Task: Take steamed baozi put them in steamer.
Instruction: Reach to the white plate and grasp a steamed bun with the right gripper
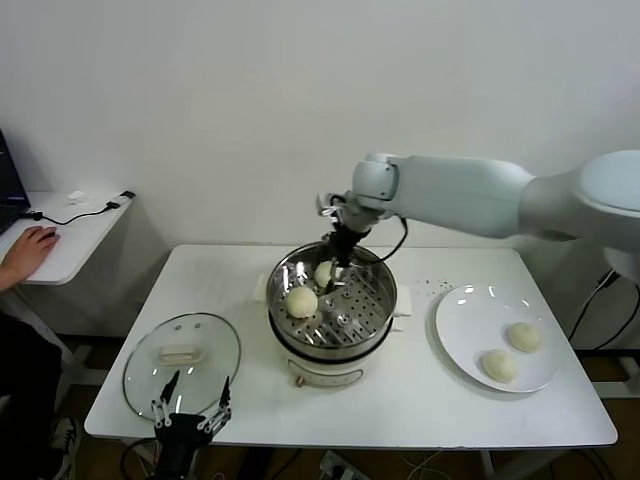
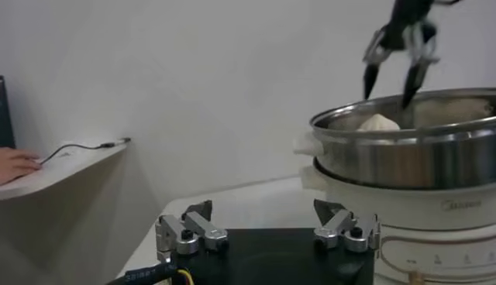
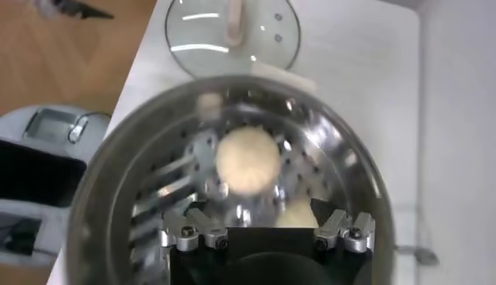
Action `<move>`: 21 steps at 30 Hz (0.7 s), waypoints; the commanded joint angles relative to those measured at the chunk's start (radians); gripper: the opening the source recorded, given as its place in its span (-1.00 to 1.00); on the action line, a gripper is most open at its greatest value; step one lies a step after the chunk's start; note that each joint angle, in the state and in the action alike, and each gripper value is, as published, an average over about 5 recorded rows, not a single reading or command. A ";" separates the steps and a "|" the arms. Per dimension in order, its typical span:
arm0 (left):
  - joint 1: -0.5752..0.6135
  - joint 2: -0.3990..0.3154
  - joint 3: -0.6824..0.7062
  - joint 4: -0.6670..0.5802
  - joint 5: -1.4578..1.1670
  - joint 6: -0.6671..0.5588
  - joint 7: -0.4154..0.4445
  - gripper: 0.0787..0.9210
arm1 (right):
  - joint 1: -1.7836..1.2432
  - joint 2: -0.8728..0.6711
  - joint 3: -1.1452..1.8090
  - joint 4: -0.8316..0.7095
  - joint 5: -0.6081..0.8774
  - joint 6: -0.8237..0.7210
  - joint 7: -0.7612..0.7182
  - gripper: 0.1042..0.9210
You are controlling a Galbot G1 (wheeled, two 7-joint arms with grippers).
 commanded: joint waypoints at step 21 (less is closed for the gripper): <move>-0.008 -0.023 0.002 0.000 0.059 0.003 0.003 0.77 | -0.816 -0.813 0.671 0.190 -0.788 0.118 -0.106 0.76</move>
